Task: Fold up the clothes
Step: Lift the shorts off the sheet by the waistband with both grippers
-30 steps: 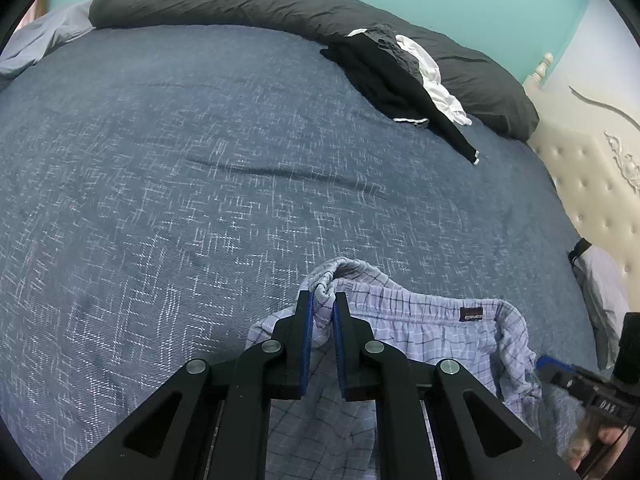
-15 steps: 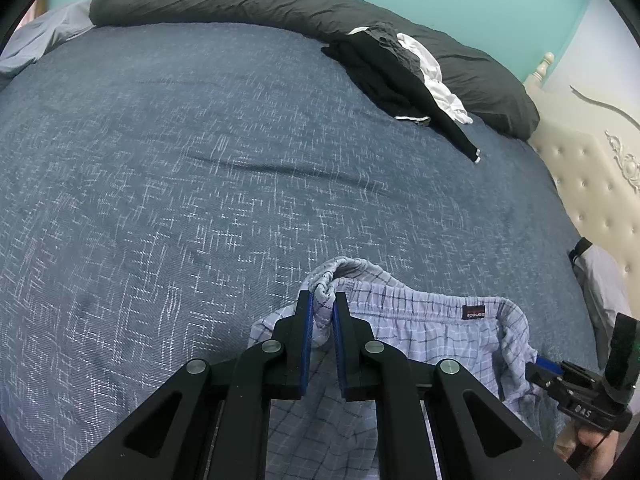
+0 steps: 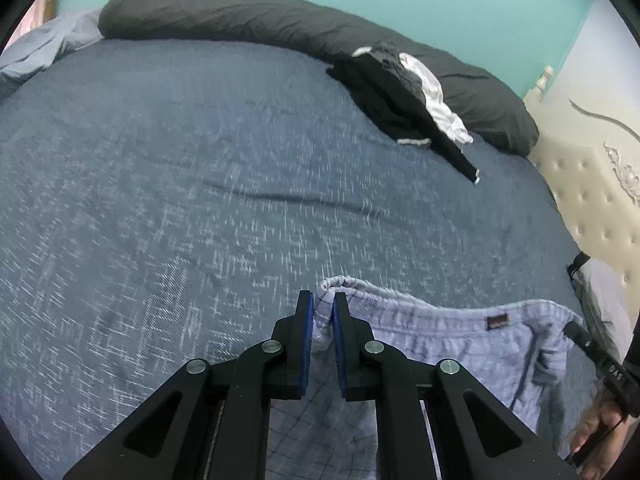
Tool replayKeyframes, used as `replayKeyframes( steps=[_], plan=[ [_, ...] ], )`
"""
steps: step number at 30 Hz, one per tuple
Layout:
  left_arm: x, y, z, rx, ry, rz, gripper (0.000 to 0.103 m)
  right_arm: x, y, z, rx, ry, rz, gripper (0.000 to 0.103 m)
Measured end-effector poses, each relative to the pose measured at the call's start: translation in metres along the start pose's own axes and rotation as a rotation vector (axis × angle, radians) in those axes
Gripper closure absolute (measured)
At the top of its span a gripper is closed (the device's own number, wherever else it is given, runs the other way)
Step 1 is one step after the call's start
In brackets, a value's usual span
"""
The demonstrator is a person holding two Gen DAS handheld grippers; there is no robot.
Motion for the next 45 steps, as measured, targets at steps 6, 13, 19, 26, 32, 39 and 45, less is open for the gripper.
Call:
replayKeyframes(
  steps=[6,13,19,26,32,39,45],
  plan=[
    [-0.021,0.009,0.003,0.002,-0.011,0.057,0.094,-0.017,0.014,0.001,-0.004,0.021,0.073,0.096],
    [-0.069,0.019,0.01,0.004,-0.05,0.151,0.094,-0.055,0.027,-0.016,-0.038,0.085,0.18,0.097],
    [-0.116,0.026,0.031,0.049,-0.079,0.233,0.094,-0.095,0.04,-0.035,-0.078,0.12,0.275,0.097],
    [-0.172,0.017,0.055,0.087,-0.104,0.305,0.094,-0.138,0.04,-0.061,-0.134,0.153,0.345,0.097],
    [-0.228,0.013,0.068,0.101,-0.104,0.357,0.094,-0.191,0.033,-0.08,-0.17,0.152,0.404,0.097],
    [-0.312,0.006,0.089,0.146,-0.102,0.454,0.094,-0.26,0.037,-0.095,-0.203,0.167,0.463,0.097],
    [-0.348,-0.001,0.094,0.146,-0.108,0.475,0.094,-0.301,0.039,-0.107,-0.259,0.113,0.462,0.097]
  ],
)
Point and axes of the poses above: each gripper's, at about its wrist camera, not at the fingertips, and x roughly the way its jaws point, z to its right, y to its top, the point moved 4 cm from there along x, roughly the way its jaws point, and after that the axes turned 9 degrees about -z, right-handed, at the moved point
